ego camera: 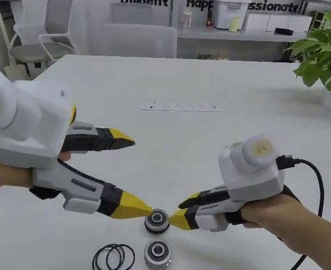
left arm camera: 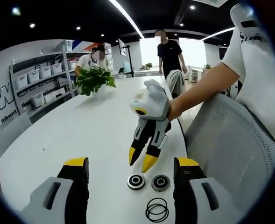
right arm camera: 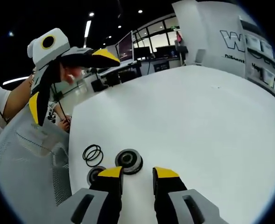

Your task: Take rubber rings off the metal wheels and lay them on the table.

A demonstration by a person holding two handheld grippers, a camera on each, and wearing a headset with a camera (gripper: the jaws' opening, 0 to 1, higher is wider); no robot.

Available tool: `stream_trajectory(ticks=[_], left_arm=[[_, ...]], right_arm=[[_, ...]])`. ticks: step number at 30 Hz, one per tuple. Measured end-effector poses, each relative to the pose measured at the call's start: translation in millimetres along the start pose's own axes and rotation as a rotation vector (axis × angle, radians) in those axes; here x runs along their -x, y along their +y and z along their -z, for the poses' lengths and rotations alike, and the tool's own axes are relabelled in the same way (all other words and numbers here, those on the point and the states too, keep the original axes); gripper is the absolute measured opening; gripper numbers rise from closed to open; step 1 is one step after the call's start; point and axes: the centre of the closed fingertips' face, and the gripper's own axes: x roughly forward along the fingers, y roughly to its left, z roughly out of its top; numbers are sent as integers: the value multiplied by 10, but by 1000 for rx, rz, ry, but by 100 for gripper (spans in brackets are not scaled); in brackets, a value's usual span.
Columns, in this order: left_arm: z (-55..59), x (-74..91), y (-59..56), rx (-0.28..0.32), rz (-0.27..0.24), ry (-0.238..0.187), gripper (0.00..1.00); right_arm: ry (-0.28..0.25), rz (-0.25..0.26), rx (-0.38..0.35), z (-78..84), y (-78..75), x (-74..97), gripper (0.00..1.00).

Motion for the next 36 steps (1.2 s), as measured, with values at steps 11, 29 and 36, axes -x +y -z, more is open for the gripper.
stream_trajectory(ticks=[11, 29, 36], left_arm=[[431, -413, -27, -18, 30, 91, 57], [875, -571, -80, 4, -10, 122, 22], [906, -583, -117, 45, 12, 124, 17]], right_arm=[[57, -19, 78, 103, 102, -98, 24], [55, 0, 95, 111, 121, -189, 23], [50, -2, 87, 104, 126, -183, 23]])
